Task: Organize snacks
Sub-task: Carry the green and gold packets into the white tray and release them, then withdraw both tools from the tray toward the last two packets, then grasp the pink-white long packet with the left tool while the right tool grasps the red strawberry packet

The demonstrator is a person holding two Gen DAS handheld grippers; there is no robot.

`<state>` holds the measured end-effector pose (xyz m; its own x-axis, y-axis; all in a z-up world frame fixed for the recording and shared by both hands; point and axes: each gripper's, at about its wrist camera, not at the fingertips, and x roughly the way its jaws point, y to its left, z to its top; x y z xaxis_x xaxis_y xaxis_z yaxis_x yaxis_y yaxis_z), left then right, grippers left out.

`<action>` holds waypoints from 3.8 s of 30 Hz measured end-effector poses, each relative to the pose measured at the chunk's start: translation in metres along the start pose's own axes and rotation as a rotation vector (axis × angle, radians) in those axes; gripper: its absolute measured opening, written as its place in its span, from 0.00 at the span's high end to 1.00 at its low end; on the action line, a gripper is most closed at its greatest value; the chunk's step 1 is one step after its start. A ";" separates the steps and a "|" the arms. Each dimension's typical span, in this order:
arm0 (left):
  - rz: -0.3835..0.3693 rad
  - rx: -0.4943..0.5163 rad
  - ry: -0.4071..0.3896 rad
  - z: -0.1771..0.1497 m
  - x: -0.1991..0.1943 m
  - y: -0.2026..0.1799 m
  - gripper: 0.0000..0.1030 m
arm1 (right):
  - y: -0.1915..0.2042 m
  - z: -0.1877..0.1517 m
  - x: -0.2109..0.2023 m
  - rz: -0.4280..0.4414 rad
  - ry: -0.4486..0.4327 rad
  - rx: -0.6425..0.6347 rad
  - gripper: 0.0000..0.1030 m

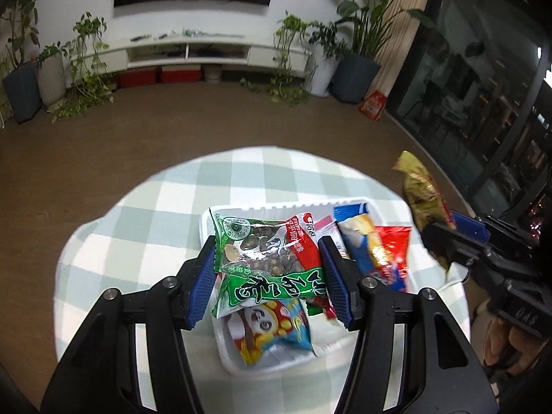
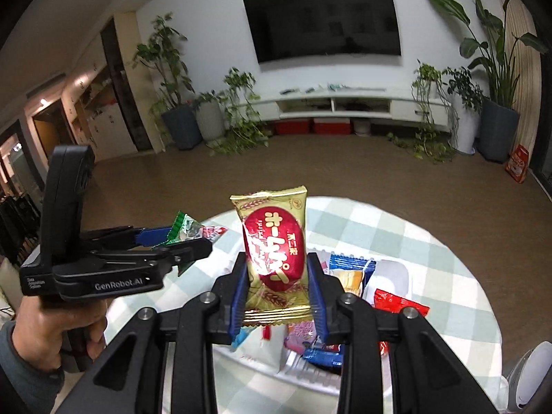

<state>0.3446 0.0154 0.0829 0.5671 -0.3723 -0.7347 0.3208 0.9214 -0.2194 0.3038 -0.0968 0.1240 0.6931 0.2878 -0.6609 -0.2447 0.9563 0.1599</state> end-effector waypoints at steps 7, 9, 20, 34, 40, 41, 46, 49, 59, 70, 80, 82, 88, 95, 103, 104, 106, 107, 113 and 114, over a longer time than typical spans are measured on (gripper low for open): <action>0.030 -0.012 0.075 -0.020 0.066 0.009 0.47 | 0.000 -0.022 0.051 -0.070 0.109 -0.036 0.67; 0.035 -0.011 0.084 -0.024 0.077 0.012 0.47 | 0.002 -0.030 0.062 -0.095 0.135 -0.060 0.66; 0.057 0.002 0.093 -0.034 0.113 0.012 0.45 | 0.007 -0.050 0.091 -0.152 0.223 -0.110 0.66; 0.064 0.011 0.078 -0.034 0.109 0.012 0.25 | 0.013 -0.052 0.092 -0.183 0.223 -0.144 0.59; 0.060 -0.004 0.050 -0.032 0.097 0.013 0.24 | 0.014 -0.050 0.085 -0.202 0.206 -0.149 0.44; 0.057 -0.004 0.045 -0.032 0.093 0.013 0.24 | 0.014 -0.050 0.083 -0.204 0.202 -0.150 0.44; 0.040 0.018 0.000 -0.035 0.057 0.013 0.06 | 0.013 -0.049 0.050 -0.173 0.147 -0.148 0.31; 0.030 0.055 -0.018 -0.044 0.029 0.013 0.06 | 0.012 -0.055 0.022 -0.088 0.104 -0.150 0.21; 0.025 0.171 -0.064 -0.123 -0.053 0.007 0.00 | 0.020 -0.112 -0.057 0.129 0.068 -0.148 0.09; -0.044 0.381 0.039 -0.215 -0.097 -0.011 0.00 | 0.073 -0.193 -0.105 0.344 0.092 -0.365 0.09; -0.142 0.629 0.140 -0.246 -0.088 -0.022 0.00 | 0.118 -0.219 -0.077 0.481 0.216 -0.556 0.25; -0.165 0.667 0.155 -0.246 -0.085 -0.022 0.00 | 0.124 -0.223 -0.068 0.491 0.246 -0.586 0.32; -0.213 0.742 0.169 -0.242 -0.078 -0.019 0.00 | 0.137 -0.234 -0.048 0.505 0.321 -0.651 0.40; -0.257 0.787 0.197 -0.243 -0.066 -0.028 0.01 | 0.136 -0.231 -0.034 0.476 0.357 -0.663 0.41; -0.272 0.869 0.254 -0.246 -0.052 -0.046 0.05 | 0.133 -0.230 -0.031 0.454 0.406 -0.718 0.62; -0.273 0.871 0.260 -0.245 -0.050 -0.047 0.08 | 0.132 -0.229 -0.031 0.453 0.407 -0.713 0.62; -0.271 0.883 0.282 -0.244 -0.044 -0.051 0.19 | 0.131 -0.231 -0.034 0.451 0.408 -0.707 0.62; -0.266 0.890 0.290 -0.245 -0.042 -0.052 0.22 | 0.129 -0.233 -0.037 0.452 0.408 -0.706 0.63; -0.232 0.942 0.338 -0.252 -0.026 -0.060 0.22 | 0.111 -0.245 -0.057 0.416 0.403 -0.648 0.63; -0.226 0.948 0.344 -0.253 -0.023 -0.061 0.22 | 0.104 -0.247 -0.060 0.409 0.401 -0.626 0.63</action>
<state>0.1202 -0.0046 -0.0491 0.2192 -0.3366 -0.9158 0.9436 0.3120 0.1112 0.0691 -0.0272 -0.0007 0.2039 0.4524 -0.8682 -0.8358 0.5422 0.0862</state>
